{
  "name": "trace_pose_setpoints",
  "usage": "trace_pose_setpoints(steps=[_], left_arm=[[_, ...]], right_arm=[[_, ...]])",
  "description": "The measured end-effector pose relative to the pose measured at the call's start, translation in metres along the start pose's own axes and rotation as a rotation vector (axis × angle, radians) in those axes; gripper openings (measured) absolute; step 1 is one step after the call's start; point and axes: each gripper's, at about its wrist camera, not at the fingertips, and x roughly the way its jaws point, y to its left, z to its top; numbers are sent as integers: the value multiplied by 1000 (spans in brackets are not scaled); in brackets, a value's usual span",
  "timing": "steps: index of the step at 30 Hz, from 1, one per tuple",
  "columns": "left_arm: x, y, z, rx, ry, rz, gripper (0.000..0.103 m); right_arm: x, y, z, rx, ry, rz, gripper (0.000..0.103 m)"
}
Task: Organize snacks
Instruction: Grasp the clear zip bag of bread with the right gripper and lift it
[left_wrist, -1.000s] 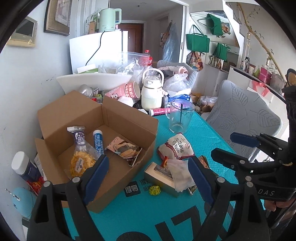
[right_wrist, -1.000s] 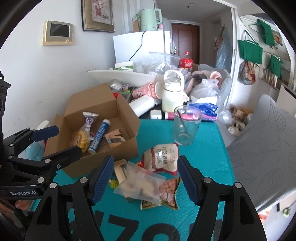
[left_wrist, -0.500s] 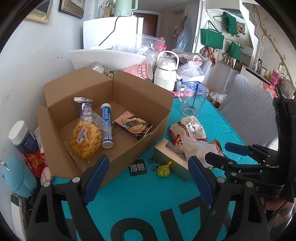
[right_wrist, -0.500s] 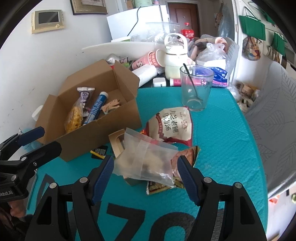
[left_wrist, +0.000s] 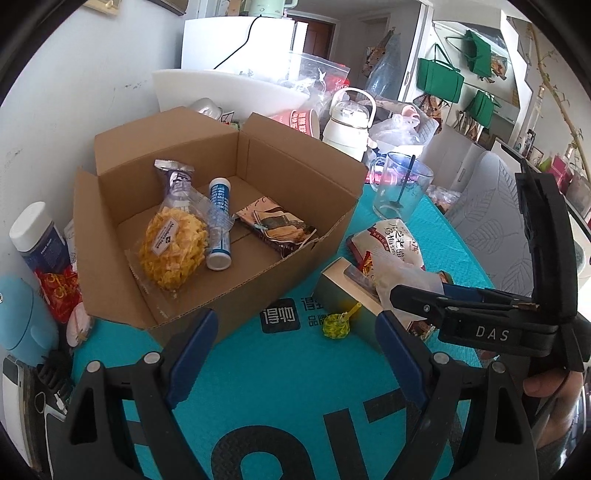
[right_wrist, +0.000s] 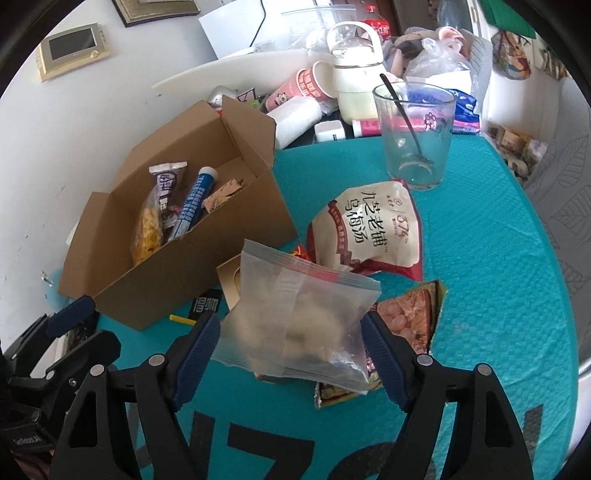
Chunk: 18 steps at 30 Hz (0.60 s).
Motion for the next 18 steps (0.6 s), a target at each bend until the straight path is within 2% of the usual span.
trace_pose_setpoints(steps=[4, 9, 12, 18], left_arm=[[2, -1, 1, 3, -4, 5, 87], [8, -3, 1, 10, 7, 2, 87], [15, -5, 0, 9, 27, -4, 87], [26, -13, -5, 16, 51, -14, 87]], right_arm=[[7, -5, 4, 40, 16, 40, 80], [8, -7, 2, 26, -6, 52, 57], [4, -9, 1, 14, -28, 59, 49], [-6, -18, -3, 7, -62, 57, 47]])
